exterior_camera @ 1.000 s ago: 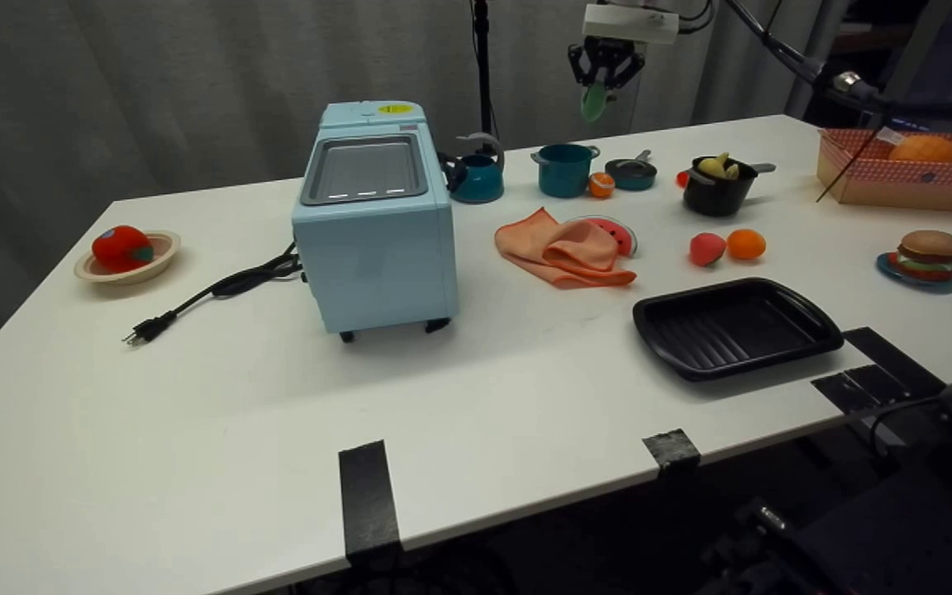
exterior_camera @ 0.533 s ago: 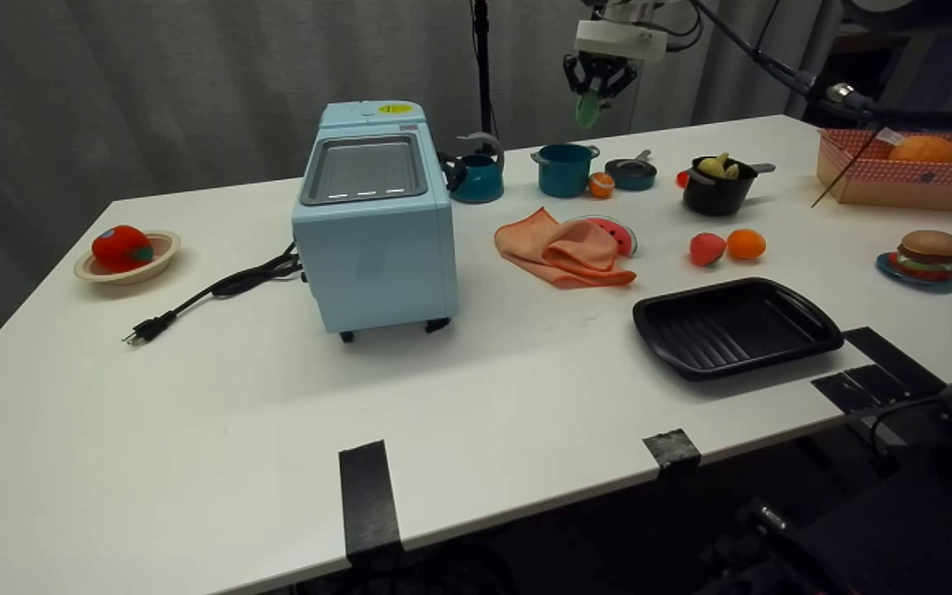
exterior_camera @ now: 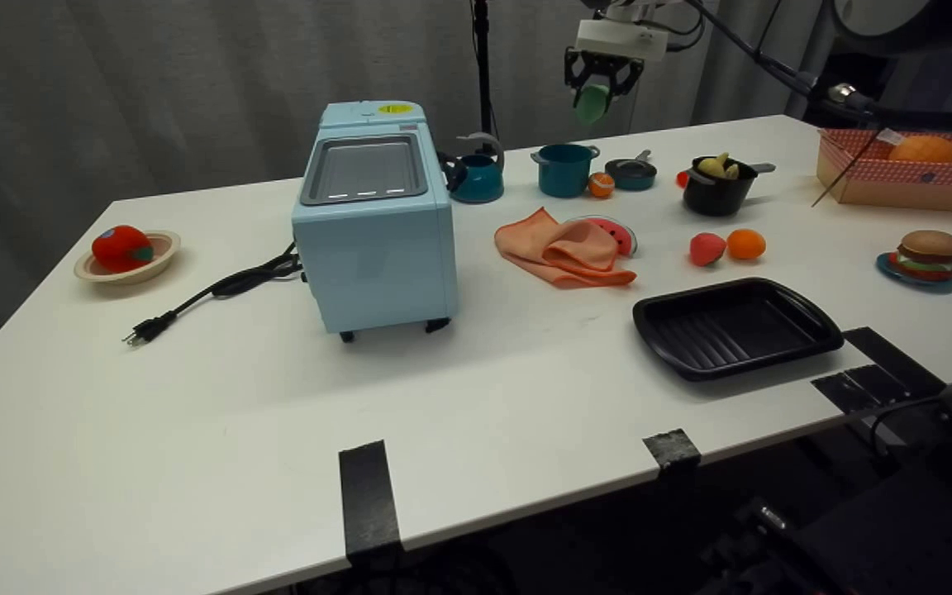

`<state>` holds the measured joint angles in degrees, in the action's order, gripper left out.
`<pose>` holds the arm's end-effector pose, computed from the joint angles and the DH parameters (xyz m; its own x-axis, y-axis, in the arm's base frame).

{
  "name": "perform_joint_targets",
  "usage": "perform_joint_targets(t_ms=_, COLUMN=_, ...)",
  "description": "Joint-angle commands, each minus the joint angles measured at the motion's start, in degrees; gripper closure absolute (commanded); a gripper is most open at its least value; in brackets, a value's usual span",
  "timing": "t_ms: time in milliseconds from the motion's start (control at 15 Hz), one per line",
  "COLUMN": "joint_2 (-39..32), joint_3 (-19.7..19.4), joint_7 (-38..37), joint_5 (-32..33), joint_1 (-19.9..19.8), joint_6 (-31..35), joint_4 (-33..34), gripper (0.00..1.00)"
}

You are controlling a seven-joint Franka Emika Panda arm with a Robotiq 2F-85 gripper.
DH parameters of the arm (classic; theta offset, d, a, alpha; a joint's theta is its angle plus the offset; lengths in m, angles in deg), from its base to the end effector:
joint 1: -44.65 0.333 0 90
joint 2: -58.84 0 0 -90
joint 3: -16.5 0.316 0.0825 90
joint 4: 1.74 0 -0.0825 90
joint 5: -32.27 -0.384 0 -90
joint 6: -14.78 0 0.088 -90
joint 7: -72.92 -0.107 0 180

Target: Put the banana plush toy in the black pot and the pear plush toy in the blue pot

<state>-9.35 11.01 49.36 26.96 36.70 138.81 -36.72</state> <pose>0.8246 -0.1447 0.2993 0.7618 -0.5587 0.3280 -0.5440 -0.8266 -0.1445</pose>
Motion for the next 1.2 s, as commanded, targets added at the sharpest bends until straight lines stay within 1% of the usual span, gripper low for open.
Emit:
perform_joint_targets(t_ms=0, joint_2=-2.41, joint_3=-0.53, joint_7=-1.2, joint_5=0.3, joint_1=-0.21, joint_6=-0.62, joint_4=4.54, gripper=0.06)
perform_joint_targets(t_ms=67, joint_2=-2.36, joint_3=-0.57, joint_7=-1.24, joint_5=0.3, joint_1=-0.2, joint_6=-0.7, joint_4=4.54, gripper=0.02)
perform_joint_targets(t_ms=133, joint_2=-2.4, joint_3=-0.56, joint_7=-1.3, joint_5=0.27, joint_1=-0.14, joint_6=-0.68, joint_4=4.57, gripper=0.0)
perform_joint_targets(t_ms=533, joint_2=-2.16, joint_3=0.06, joint_7=-0.62, joint_5=-0.2, joint_1=-0.3, joint_6=-1.57, joint_4=4.45, gripper=0.0)
perform_joint_targets(t_ms=733, joint_2=-1.44, joint_3=0.26, joint_7=-0.01, joint_5=-0.13, joint_1=-0.3, joint_6=-5.71, joint_4=3.76, gripper=0.0)
perform_joint_targets(t_ms=933, joint_2=-0.83, joint_3=0.56, joint_7=1.55, joint_5=-0.06, joint_1=-0.37, joint_6=-12.65, joint_4=3.49, gripper=0.0)
perform_joint_targets(t_ms=1133, joint_2=-1.0, joint_3=0.42, joint_7=3.0, joint_5=0.22, joint_1=-0.33, joint_6=-17.26, joint_4=4.19, gripper=0.0)
